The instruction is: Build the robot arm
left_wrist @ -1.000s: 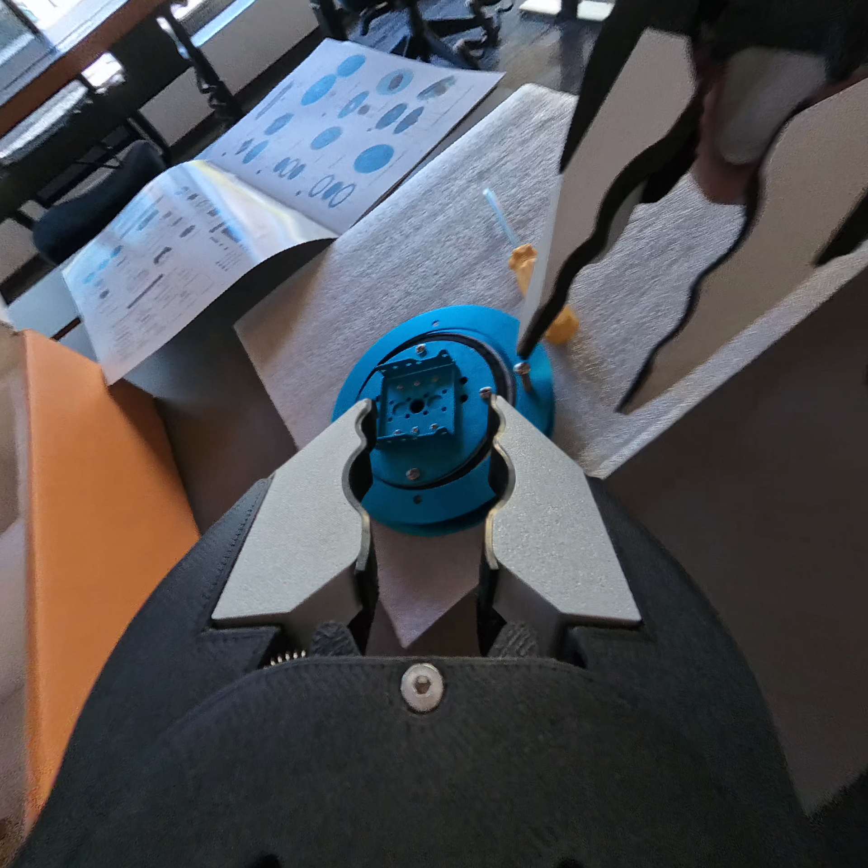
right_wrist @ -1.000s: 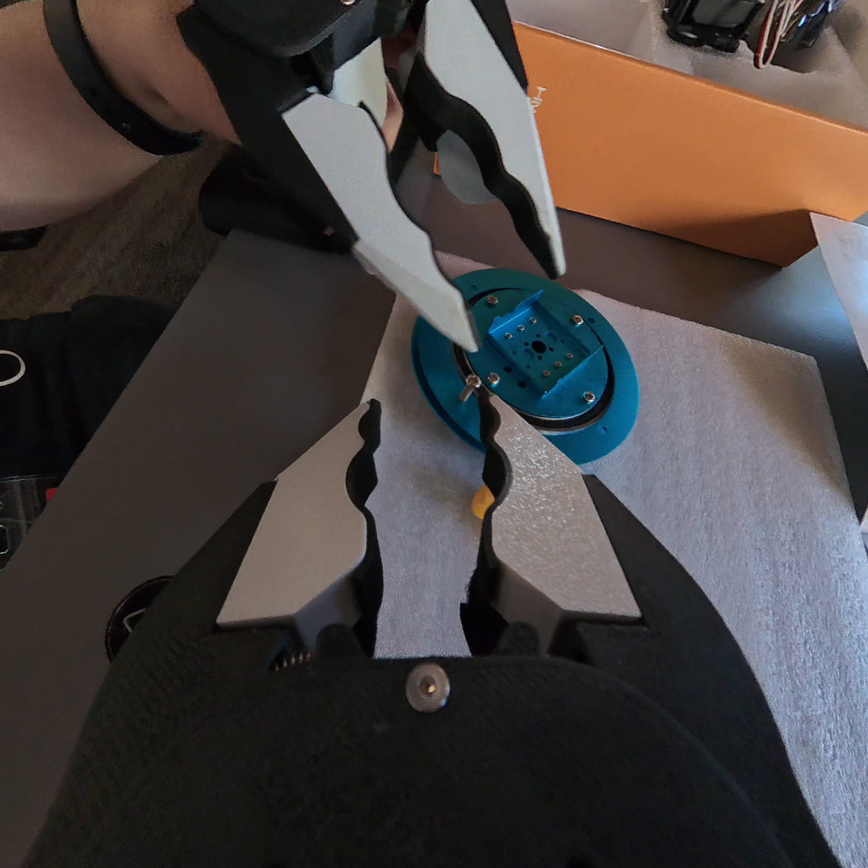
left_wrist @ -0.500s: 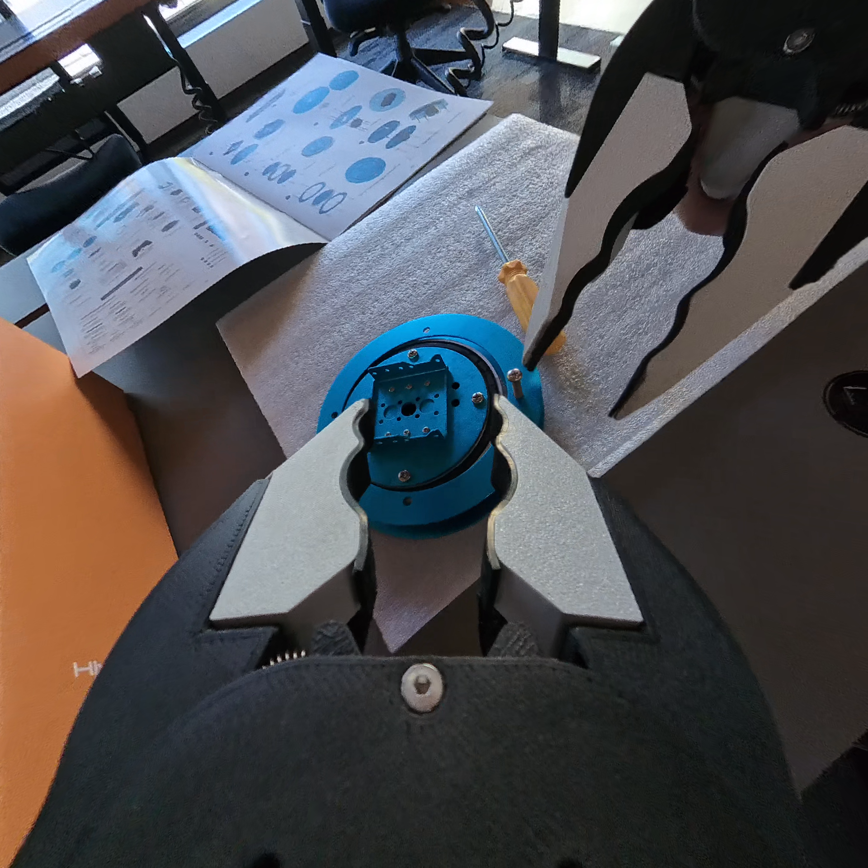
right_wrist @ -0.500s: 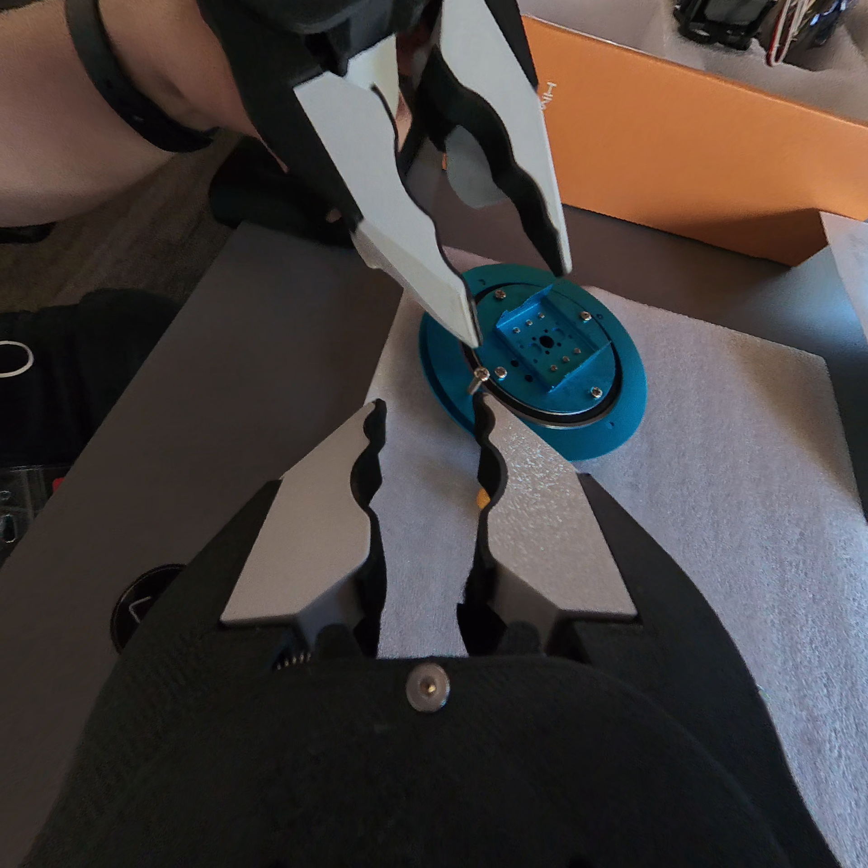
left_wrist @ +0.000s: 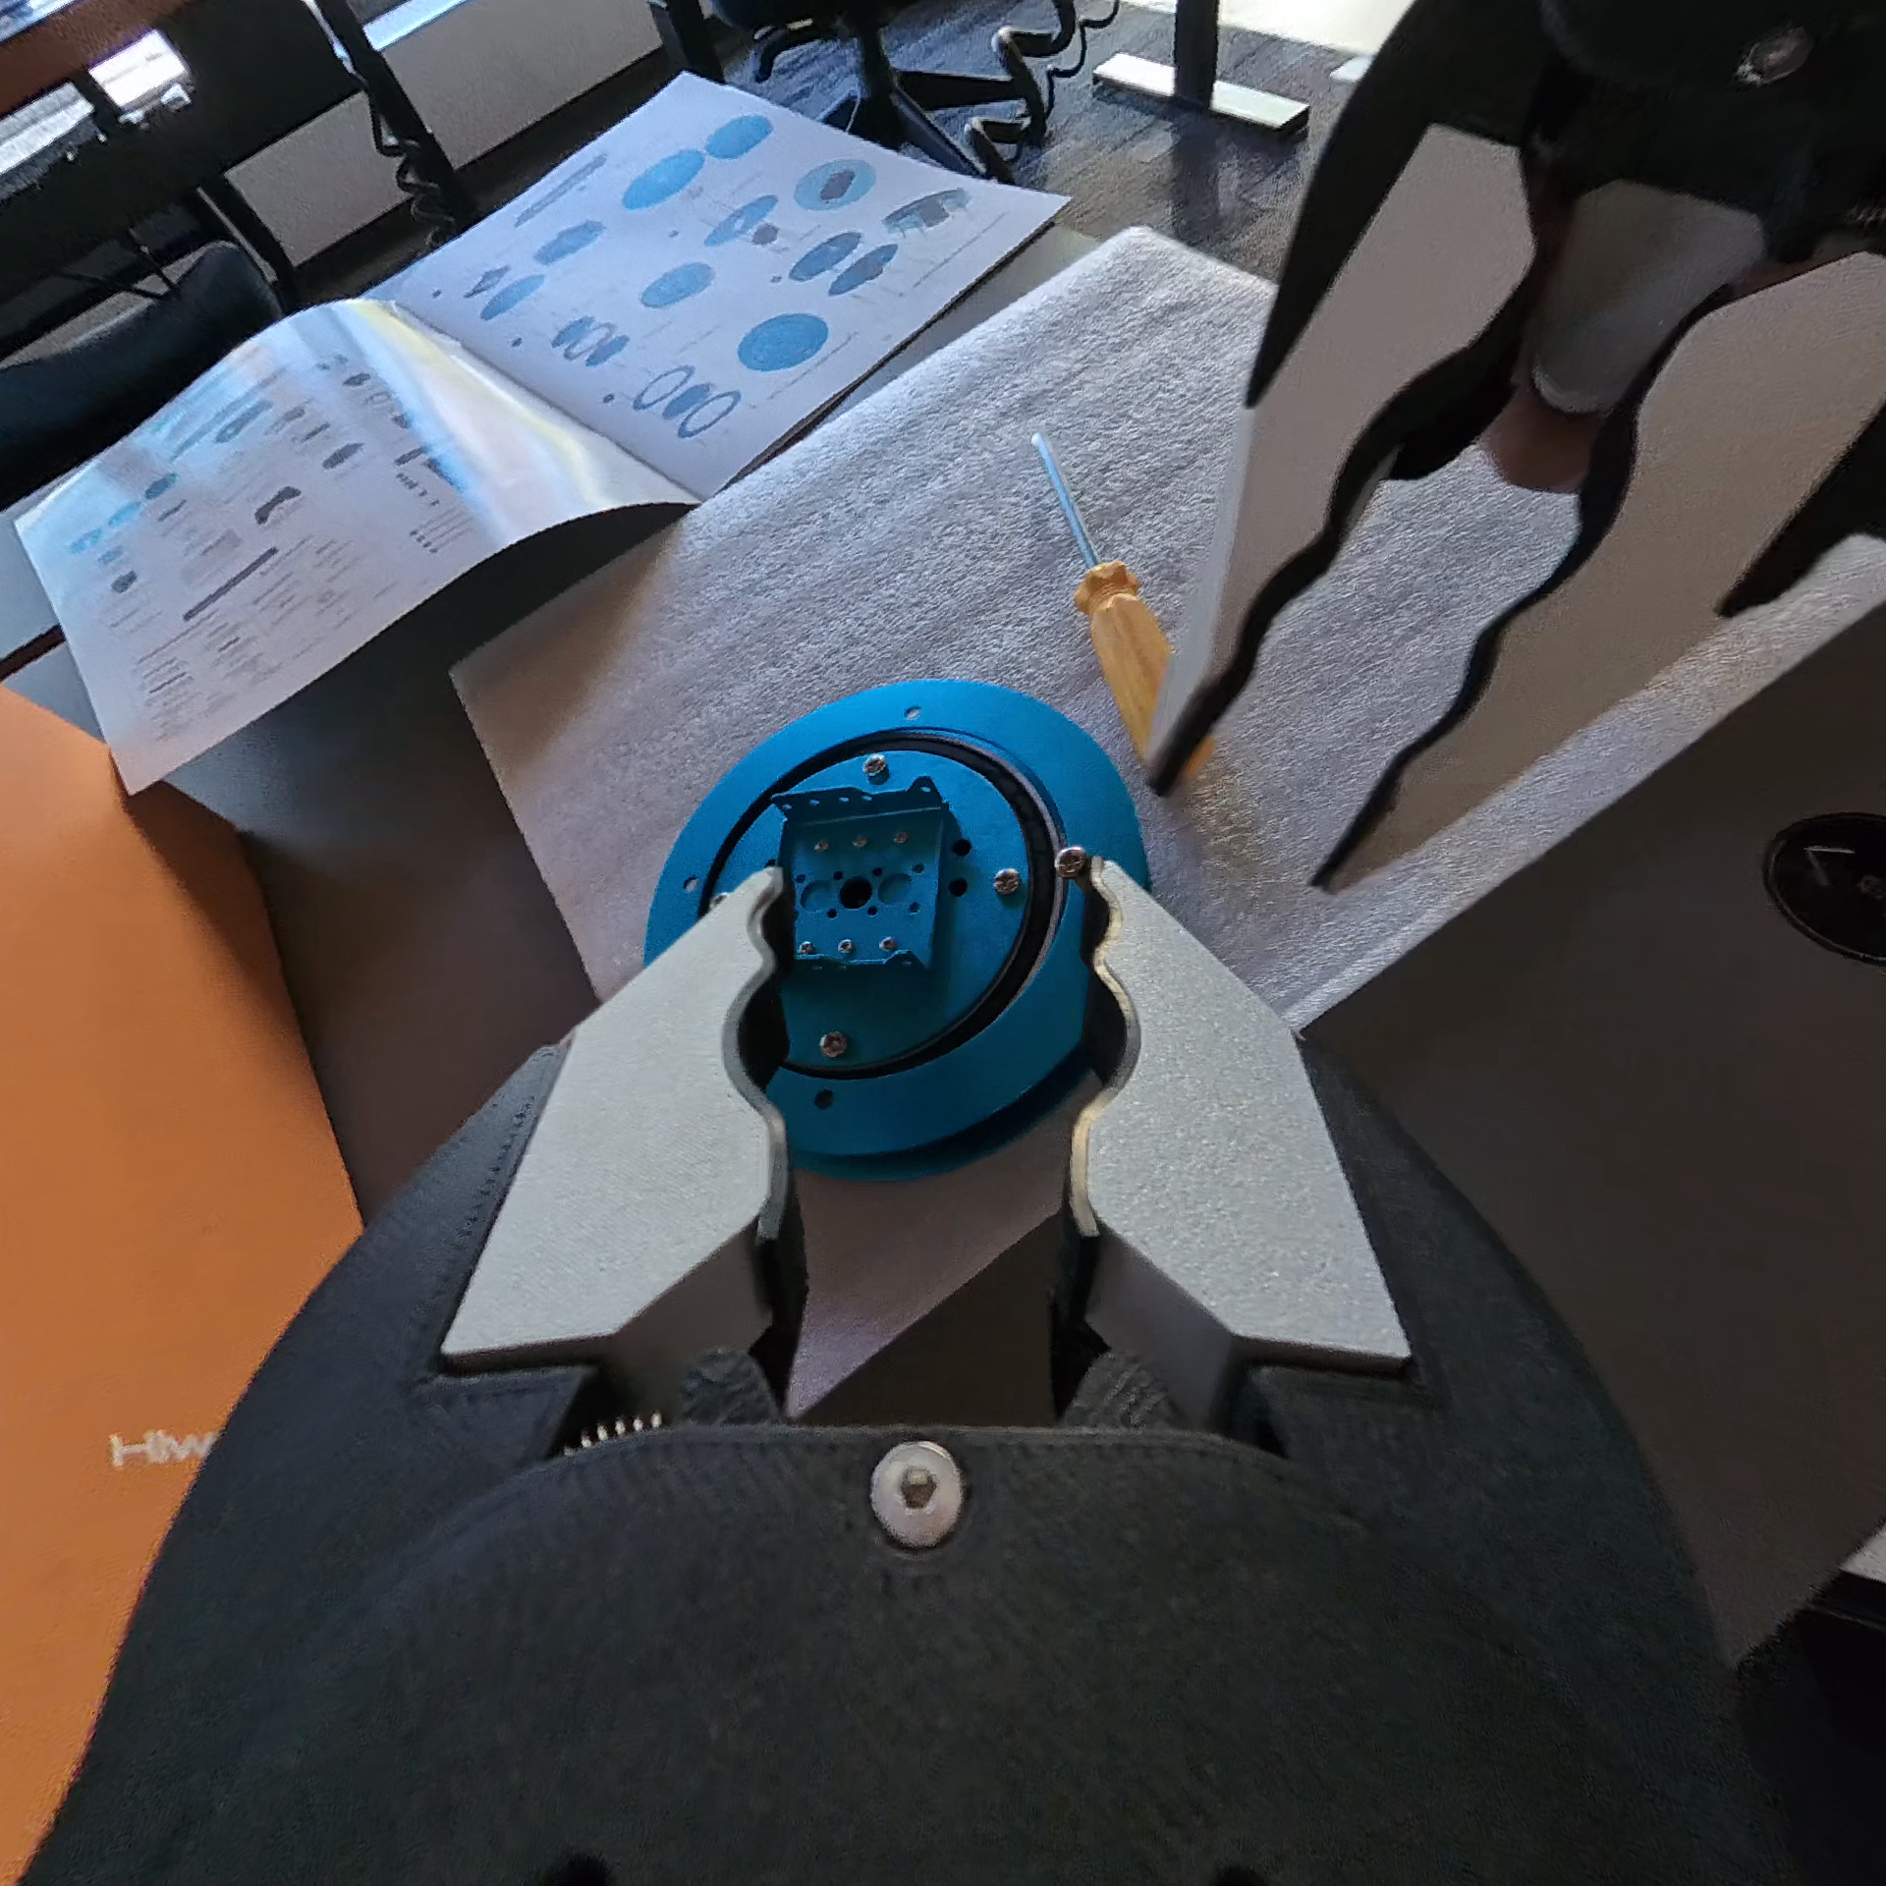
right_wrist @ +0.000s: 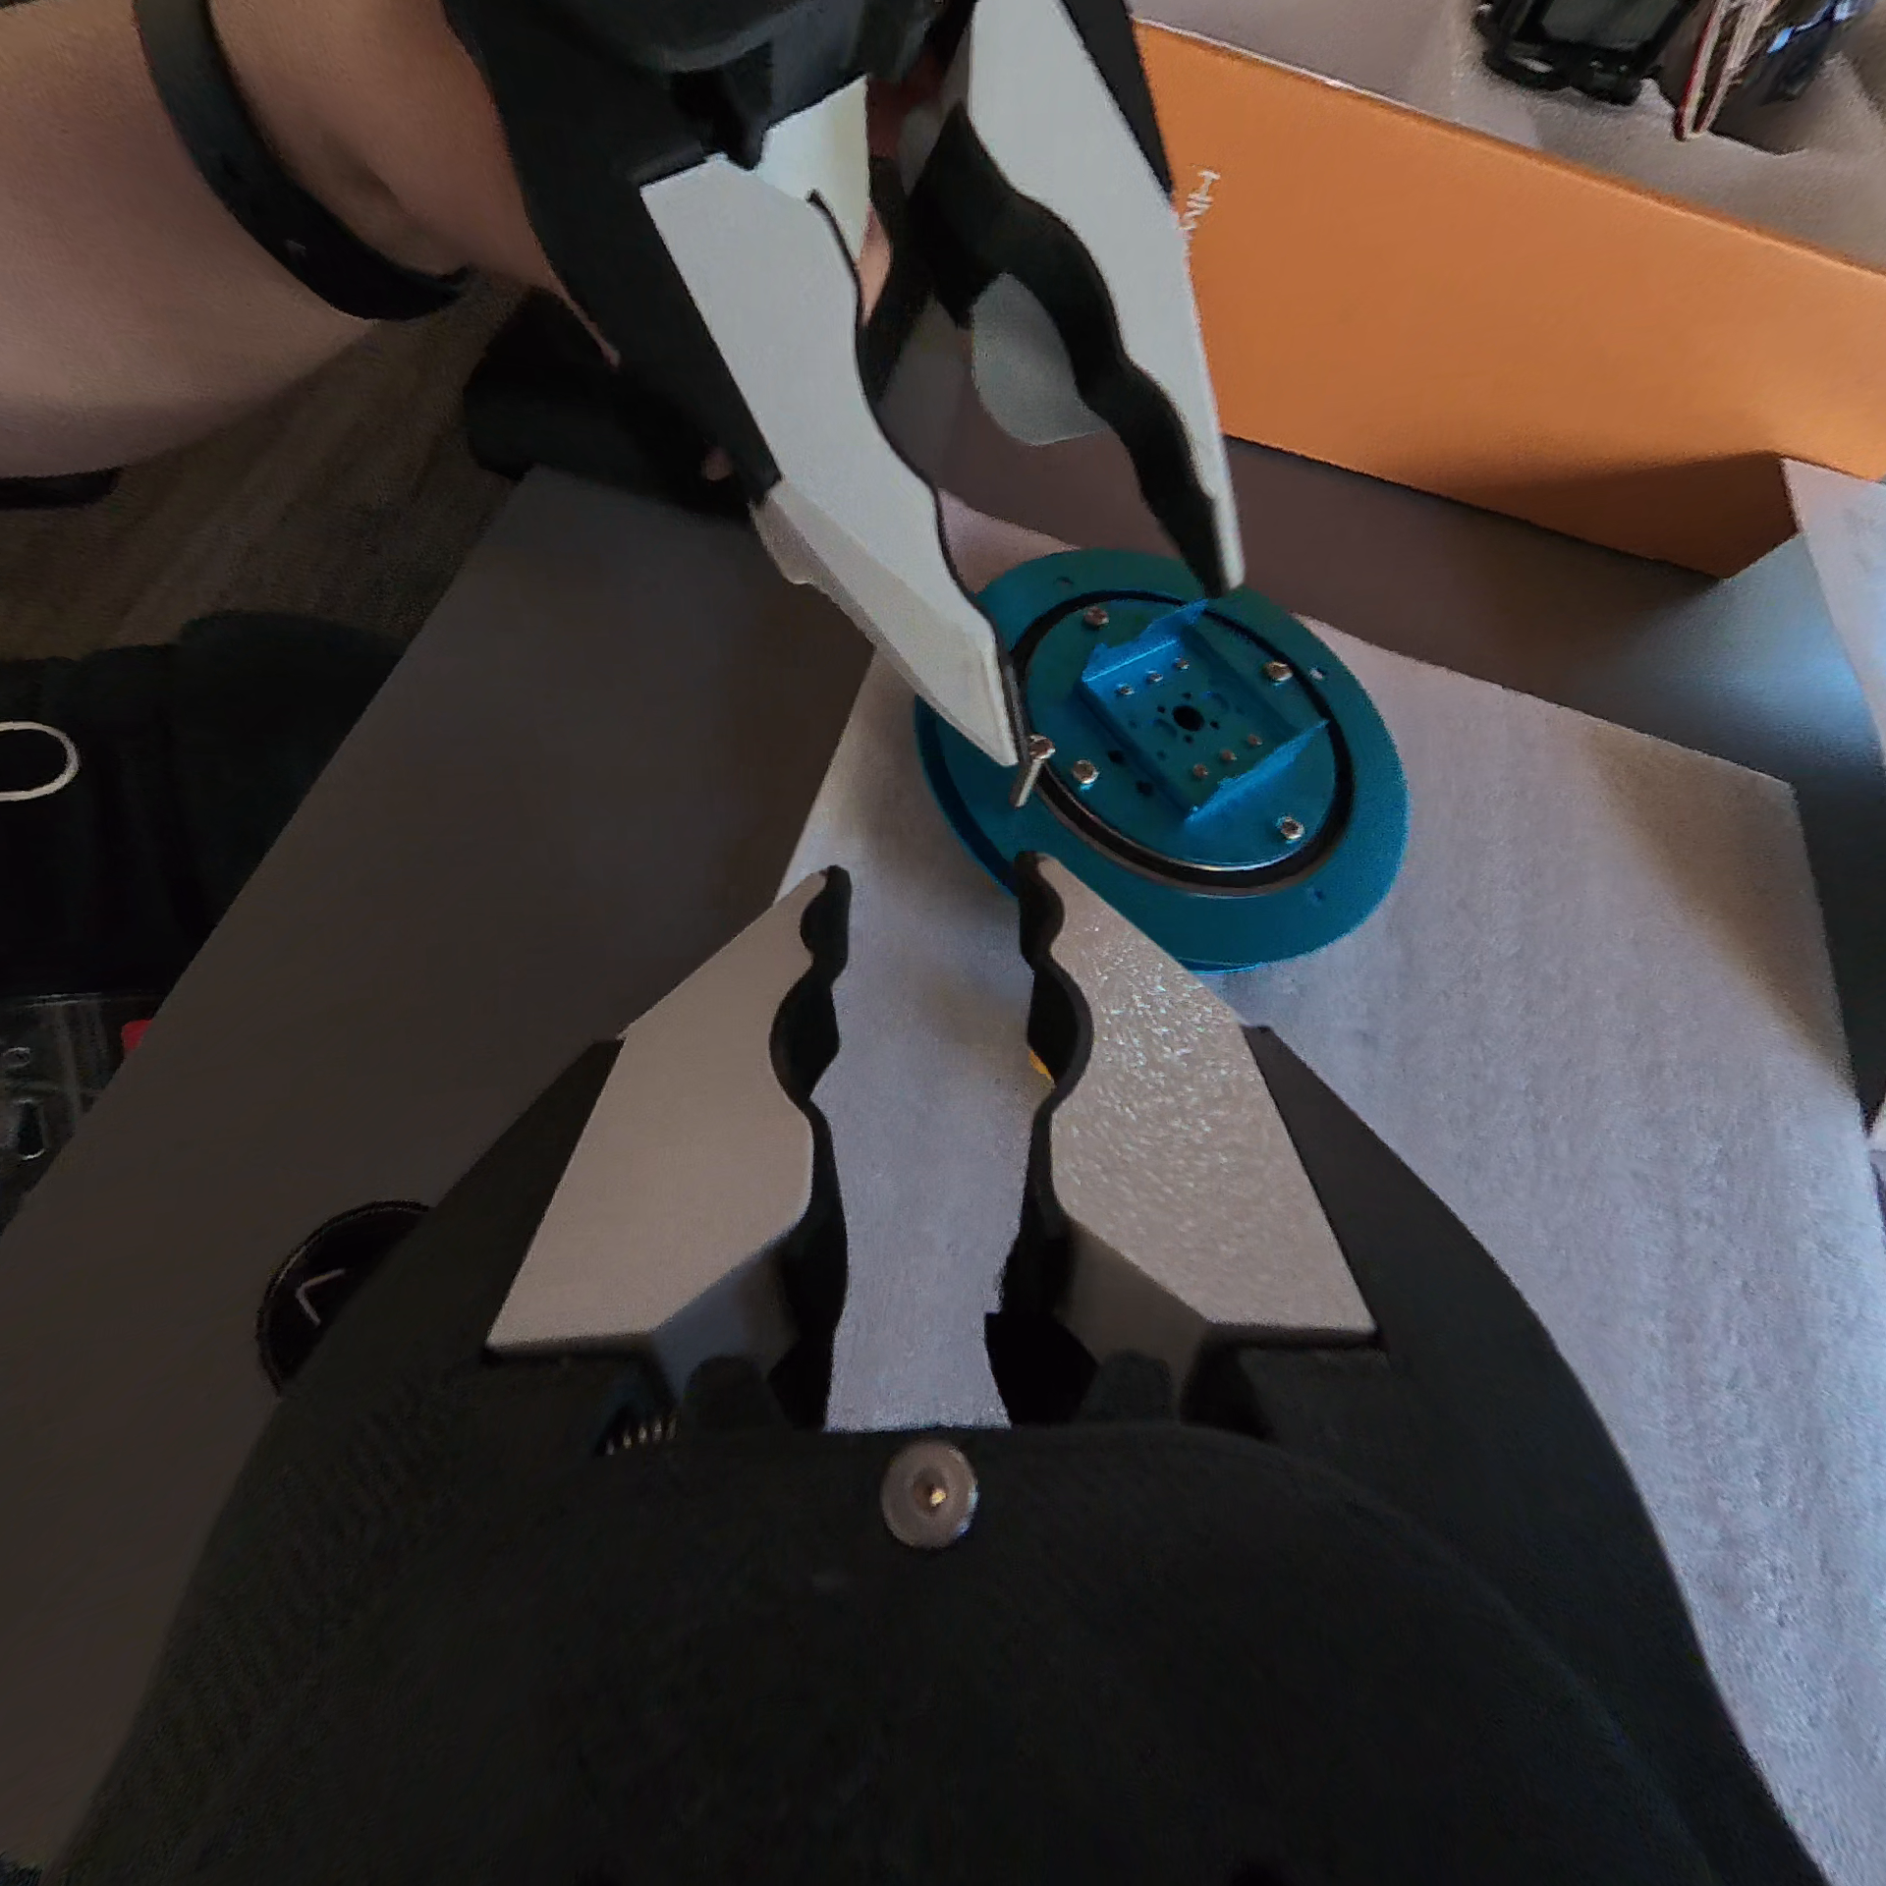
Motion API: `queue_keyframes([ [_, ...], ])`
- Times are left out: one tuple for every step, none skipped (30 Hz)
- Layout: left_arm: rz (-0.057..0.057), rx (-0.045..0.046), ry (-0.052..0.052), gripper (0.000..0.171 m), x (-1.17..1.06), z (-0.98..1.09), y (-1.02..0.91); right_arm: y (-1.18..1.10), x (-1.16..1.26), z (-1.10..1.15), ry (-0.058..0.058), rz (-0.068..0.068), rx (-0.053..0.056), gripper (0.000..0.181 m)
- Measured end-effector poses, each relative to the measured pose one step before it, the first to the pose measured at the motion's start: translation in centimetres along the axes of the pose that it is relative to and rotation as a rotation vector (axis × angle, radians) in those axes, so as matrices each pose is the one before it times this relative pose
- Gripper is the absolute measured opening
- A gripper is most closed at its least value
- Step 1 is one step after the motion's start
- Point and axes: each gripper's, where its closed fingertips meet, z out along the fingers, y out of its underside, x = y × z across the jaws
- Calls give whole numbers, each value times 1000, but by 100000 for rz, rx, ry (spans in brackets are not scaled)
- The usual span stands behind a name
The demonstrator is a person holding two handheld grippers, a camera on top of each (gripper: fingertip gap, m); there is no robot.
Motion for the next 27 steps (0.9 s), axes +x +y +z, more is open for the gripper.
queue_keyframes([
  [-63, 2066, 2223, 53, 460, -70, -391, -141, 279, -40, 948, 628, 713, 36],
  [-121, 2812, 3687, 52, 752, -19, -591, -247, 218, 94, 509, 644, 755, 40],
  [-406, 1378, 2644, 52, 564, 89, -426, -237, 182, 188, 472, 47, 375, 44],
  [-192, 110, 1440, 53, 330, 150, -220, -170, 62, 248, -10, -485, -124, 45],
  [204, -421, 18, 53, 39, 104, -82, -89, 12, 232, -165, -707, -574, 45],
  [522, -558, -1415, 52, -243, -14, 6, -89, 17, 191, 26, -841, -500, 45],
  [391, -431, -1747, 51, -357, -139, 43, -134, -23, 142, -241, -879, -89, 45],
  [-114, -135, -1377, 48, -355, -218, 55, -122, -41, 99, -467, -650, 19, 45],
  [-610, -194, -1048, 48, -345, -202, 116, -94, -17, 100, -469, -573, 31, 45],
  [-647, -615, -727, 48, -278, -119, 188, -68, -31, 113, -696, -434, -16, 45],
  [-167, -828, -72, 48, -119, -11, 231, -54, -41, 148, -892, -196, 39, 46],
  [171, -998, -465, 49, -125, 87, 258, -38, -74, 199, -1037, -133, -1, 47],
  [391, -974, -541, 49, -104, 161, 260, 17, -134, 183, -1203, -177, -446, 47],
  [230, -651, 382, 50, 80, 203, 181, 94, -88, 156, -623, -248, -915, 47],
  [-198, 56, 375, 50, 86, 209, 41, 128, -5, 77, 146, -197, -1010, 47],
  [-356, 207, 368, 50, 87, 186, 7, 22, -70, -11, 11, -139, -52, 47],
  [-174, -42, 172, 51, 47, 143, 10, 14, -26, -76, 214, 201, 239, 47],
  [76, -73, -90, 51, -12, 55, -4, 59, -40, -83, 149, 373, 77, 47],
  [-123, 32, -307, 52, -65, 3, -34, 39, -59, -70, 91, 395, 173, 49],
  [-374, -267, -241, 53, -62, -32, 22, 64, -29, -87, 257, 309, -104, 49],
  [-332, -504, -440, 52, -93, -93, 94, 101, -10, -115, 557, -58, -401, 49],
  [44, -652, -1605, 47, -285, -163, 174, 124, -45, -172, 481, -50, -522, 48],
  [284, -100, -3498, 43, -620, -249, 124, 63, -172, -186, -310, 294, 15, 47],
  [1, 260, -2026, 43, -411, -259, 69, 127, -205, -201, -651, 190, -273, 43],
  [-858, 740, 1090, 45, 92, -240, -64, 92, -30, -173, 80, -152, 7, 40],
  [-1444, 1571, 2782, 46, 435, -179, -257, 2, 330, -128, 1844, -40, 456, 40],
  [-1247, 1909, 3286, 47, 585, -76, -364, -132, 287, -42, 897, 575, 994, 41],
])
